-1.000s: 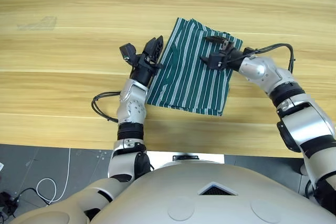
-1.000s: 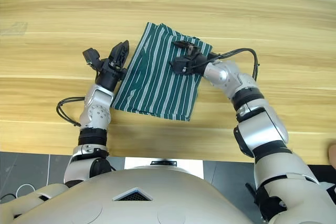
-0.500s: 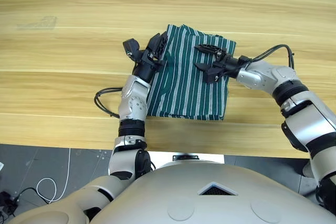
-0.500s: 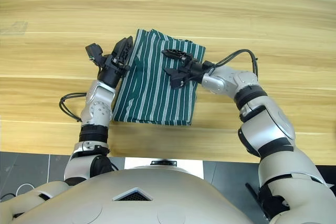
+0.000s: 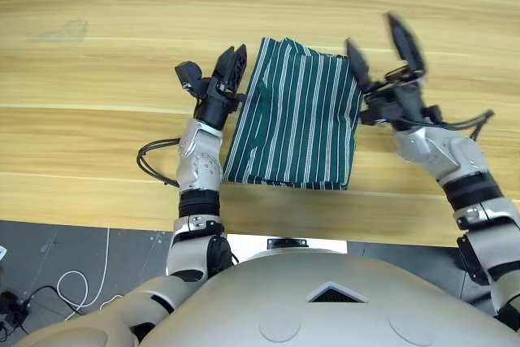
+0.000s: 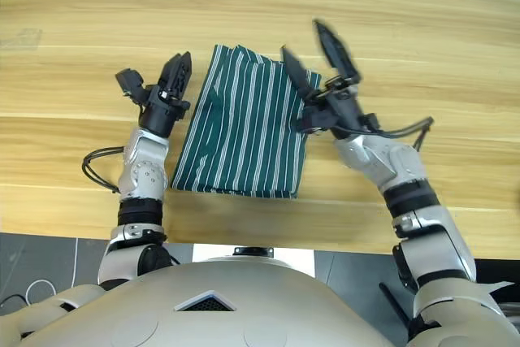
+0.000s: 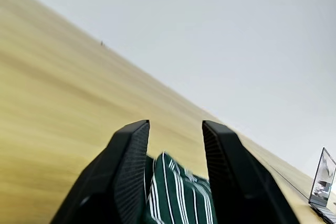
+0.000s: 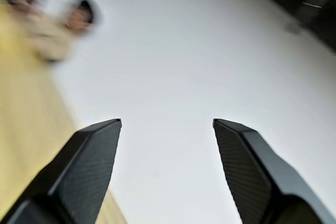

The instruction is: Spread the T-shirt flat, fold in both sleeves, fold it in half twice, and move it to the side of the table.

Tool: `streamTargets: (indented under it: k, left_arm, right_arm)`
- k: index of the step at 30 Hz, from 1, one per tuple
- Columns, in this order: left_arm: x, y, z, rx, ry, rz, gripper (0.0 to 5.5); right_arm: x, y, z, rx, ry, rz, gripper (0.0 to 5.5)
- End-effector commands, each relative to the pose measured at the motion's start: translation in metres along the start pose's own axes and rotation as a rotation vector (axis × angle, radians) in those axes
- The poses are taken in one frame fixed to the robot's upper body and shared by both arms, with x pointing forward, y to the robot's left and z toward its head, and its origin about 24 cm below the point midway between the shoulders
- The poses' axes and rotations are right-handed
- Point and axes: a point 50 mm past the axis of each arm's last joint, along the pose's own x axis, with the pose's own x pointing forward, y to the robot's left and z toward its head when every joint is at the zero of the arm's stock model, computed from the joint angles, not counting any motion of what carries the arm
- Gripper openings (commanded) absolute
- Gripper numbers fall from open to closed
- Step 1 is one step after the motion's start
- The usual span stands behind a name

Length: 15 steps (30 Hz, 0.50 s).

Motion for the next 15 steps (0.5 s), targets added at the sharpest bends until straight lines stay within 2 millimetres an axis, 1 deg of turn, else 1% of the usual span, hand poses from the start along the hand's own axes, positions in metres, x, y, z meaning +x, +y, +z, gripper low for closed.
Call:
streamTargets:
  k: [1,2,3,4,5,7,9,10,11,13,15]
  left_arm:
    - [-0.037,0.013,0.047,0.627,0.039,-0.068,1.85]
    - [-0.052,0.019,0.057,0.870,0.141,-0.121,1.85]
    - [-0.066,0.026,0.066,1.037,0.227,-0.165,1.85]
    - [-0.076,0.031,0.075,1.172,0.301,-0.203,1.85]
    - [-0.082,0.035,0.081,1.260,0.347,-0.227,1.85]
    - [-0.085,0.037,0.088,1.384,0.403,-0.283,1.85]
    - [-0.087,0.040,0.088,1.526,0.479,-0.364,1.85]
    - [-0.089,0.041,0.088,1.558,0.501,-0.393,1.85]
    - [-0.091,0.041,0.087,1.632,0.557,-0.473,1.85]
    - [-0.094,0.043,0.087,1.726,0.655,-0.615,1.85]
    - [-0.093,0.039,0.089,1.780,0.697,-0.745,1.85]
  right_arm:
    - [-0.070,-0.019,-0.025,-0.107,0.220,0.286,3.24]
    - [-0.091,-0.028,-0.035,-0.144,0.290,0.384,3.24]
    - [-0.106,-0.037,-0.040,-0.165,0.334,0.458,3.24]
    - [-0.115,-0.044,-0.041,-0.187,0.349,0.520,3.24]
    - [-0.118,-0.047,-0.041,-0.195,0.344,0.556,3.24]
    - [-0.112,-0.052,-0.037,-0.213,0.275,0.618,3.24]
    - [-0.102,-0.055,-0.034,-0.242,0.188,0.693,3.24]
    - [-0.098,-0.056,-0.032,-0.251,0.157,0.732,3.24]
    - [-0.093,-0.057,-0.030,-0.241,0.126,0.763,3.24]
    - [-0.085,-0.057,-0.026,-0.214,0.076,0.807,3.24]
    - [-0.079,-0.053,-0.023,-0.190,0.022,0.865,3.24]
